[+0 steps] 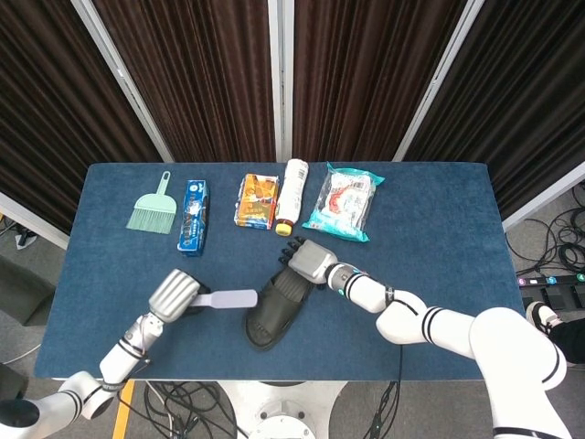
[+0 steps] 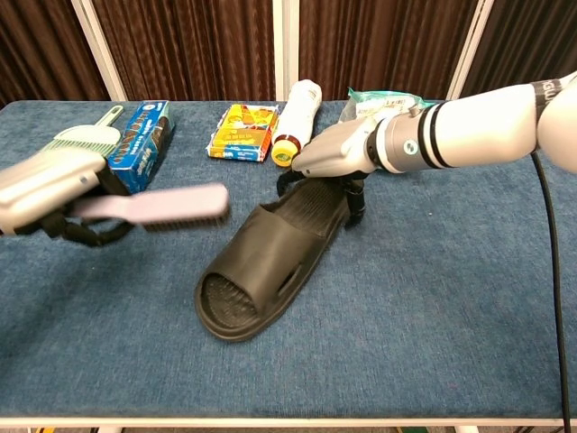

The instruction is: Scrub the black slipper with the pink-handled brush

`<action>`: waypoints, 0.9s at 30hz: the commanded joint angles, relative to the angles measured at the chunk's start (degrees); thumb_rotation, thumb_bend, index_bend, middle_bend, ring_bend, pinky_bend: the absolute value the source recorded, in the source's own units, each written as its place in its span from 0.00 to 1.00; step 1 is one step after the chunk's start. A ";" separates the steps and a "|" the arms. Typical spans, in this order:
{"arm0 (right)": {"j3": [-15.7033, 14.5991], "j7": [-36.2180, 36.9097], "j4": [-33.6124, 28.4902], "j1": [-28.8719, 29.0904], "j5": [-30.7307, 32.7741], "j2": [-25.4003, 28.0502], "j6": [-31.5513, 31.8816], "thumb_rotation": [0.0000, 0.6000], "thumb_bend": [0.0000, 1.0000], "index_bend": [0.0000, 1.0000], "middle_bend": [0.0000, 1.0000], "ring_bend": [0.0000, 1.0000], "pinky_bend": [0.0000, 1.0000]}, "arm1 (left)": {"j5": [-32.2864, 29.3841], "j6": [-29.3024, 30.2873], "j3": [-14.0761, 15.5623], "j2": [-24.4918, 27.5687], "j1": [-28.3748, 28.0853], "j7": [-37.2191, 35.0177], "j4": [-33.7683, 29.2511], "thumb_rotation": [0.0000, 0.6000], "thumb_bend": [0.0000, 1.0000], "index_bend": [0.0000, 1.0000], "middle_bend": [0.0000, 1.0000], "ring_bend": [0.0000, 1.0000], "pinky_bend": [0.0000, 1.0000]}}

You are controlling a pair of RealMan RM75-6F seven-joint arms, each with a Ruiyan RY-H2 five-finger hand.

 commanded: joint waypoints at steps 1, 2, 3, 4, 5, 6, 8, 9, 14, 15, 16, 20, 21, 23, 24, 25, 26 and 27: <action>0.19 -1.79 -4.75 -1.26 1.00 3.25 3.19 1.00 0.00 0.00 0.00 0.00 0.00 | -5.49 -5.52 -3.85 -0.18 0.38 2.42 0.71 1.00 0.48 1.00 1.00 1.00 1.00; 0.30 -2.09 -6.45 -1.73 1.02 4.50 4.34 1.00 0.00 0.00 0.00 0.00 0.00 | -6.47 -6.90 -4.43 -0.26 0.19 3.38 1.00 1.00 0.48 1.00 1.00 0.99 1.00; 0.50 -2.34 -8.84 -2.48 0.98 6.37 6.06 1.00 0.00 0.00 0.00 0.00 0.00 | -7.77 -8.72 -5.11 -0.42 0.00 5.06 1.40 1.00 0.48 1.00 1.00 0.98 1.00; 0.67 -2.46 -10.62 -3.07 0.93 7.88 7.35 1.00 0.00 0.00 0.00 0.00 0.00 | -8.58 -10.06 -5.51 -0.47 -0.20 6.40 1.56 1.00 0.48 0.99 1.00 0.97 1.00; 0.89 -2.56 -12.32 -3.66 0.93 9.47 8.60 1.00 0.00 0.00 0.00 0.00 0.00 | -9.30 -11.23 -5.89 -0.47 -0.41 7.68 1.65 1.00 0.48 0.96 1.00 0.95 0.99; 1.24 -2.55 -14.49 -4.48 1.00 11.60 10.25 1.00 0.00 0.00 0.00 0.00 0.00 | -10.30 -12.67 -6.40 -0.50 -0.62 9.54 1.59 1.00 0.47 0.93 1.00 0.92 0.97; 1.72 -2.35 -17.50 -5.77 1.17 14.79 12.55 1.00 0.00 0.00 0.00 0.00 0.00 | -11.46 -14.54 -6.91 -0.25 -0.89 11.79 0.63 1.00 0.44 0.87 0.97 0.87 0.93; 1.97 -2.13 -19.27 -6.68 1.18 16.78 14.03 1.00 0.00 0.00 0.00 0.00 0.00 | -12.09 -15.19 -7.25 -0.03 -0.91 13.06 -0.30 1.00 0.38 0.83 0.94 0.84 0.91; 2.27 -0.73 -24.88 -10.39 0.91 23.83 18.73 1.00 0.00 0.00 0.00 0.00 0.00 | -13.50 -14.86 -8.22 0.90 -0.27 17.73 -4.35 1.00 0.12 0.63 0.75 0.65 0.85; 2.23 -0.33 -25.63 -11.10 0.66 24.87 19.56 1.00 0.00 0.00 0.00 0.00 0.00 | -13.82 -14.85 -8.39 1.14 -0.11 18.41 -5.08 1.00 0.10 0.59 0.70 0.60 0.83; 2.14 0.12 -26.36 -11.87 0.36 25.88 20.40 1.00 0.00 0.00 0.00 0.00 0.00 | -14.15 -14.89 -8.54 1.46 0.04 19.08 -5.87 1.00 0.08 0.53 0.65 0.55 0.81; 1.46 2.18 -28.53 -14.95 -0.97 29.63 23.12 1.00 0.00 0.00 0.00 0.00 0.00 | -15.33 -14.58 -8.99 3.71 1.01 21.29 -10.41 1.00 0.05 0.33 0.46 0.36 0.65; 1.09 2.66 -29.05 -16.02 -1.49 30.69 24.06 1.00 0.00 0.00 0.00 0.00 0.00 | -15.37 -14.10 -9.07 4.46 1.33 21.57 -11.74 1.00 0.05 0.30 0.42 0.33 0.59; 0.76 3.44 -29.59 -17.44 -2.03 31.98 25.34 1.00 0.00 0.00 0.00 0.00 0.00 | -15.66 -13.63 -9.14 5.61 1.90 21.95 -13.91 1.00 0.04 0.25 0.36 0.27 0.47; 0.55 4.12 -29.92 -18.44 -2.39 32.75 26.23 1.00 0.00 0.00 0.00 0.00 0.00 | -15.65 -13.34 -9.10 6.63 2.20 22.14 -15.42 1.00 0.04 0.22 0.33 0.25 0.41; 0.42 4.71 -30.18 -19.21 -2.63 33.32 26.93 1.00 0.00 0.00 0.00 0.00 0.00 | -15.66 -13.08 -9.09 7.52 2.48 22.15 -16.62 1.00 0.04 0.20 0.32 0.23 0.40; 0.27 5.32 -30.42 -20.02 -2.90 33.88 27.67 1.00 0.00 0.00 0.00 0.00 0.00 | -15.63 -12.66 -9.15 8.51 2.79 21.93 -17.90 1.00 0.04 0.19 0.30 0.22 0.39; -0.07 6.13 -30.71 -21.21 -3.37 34.69 28.71 1.00 0.00 0.00 0.00 0.00 0.00 | -15.31 -11.60 -9.17 9.93 3.38 21.28 -19.56 1.00 0.04 0.18 0.29 0.22 0.39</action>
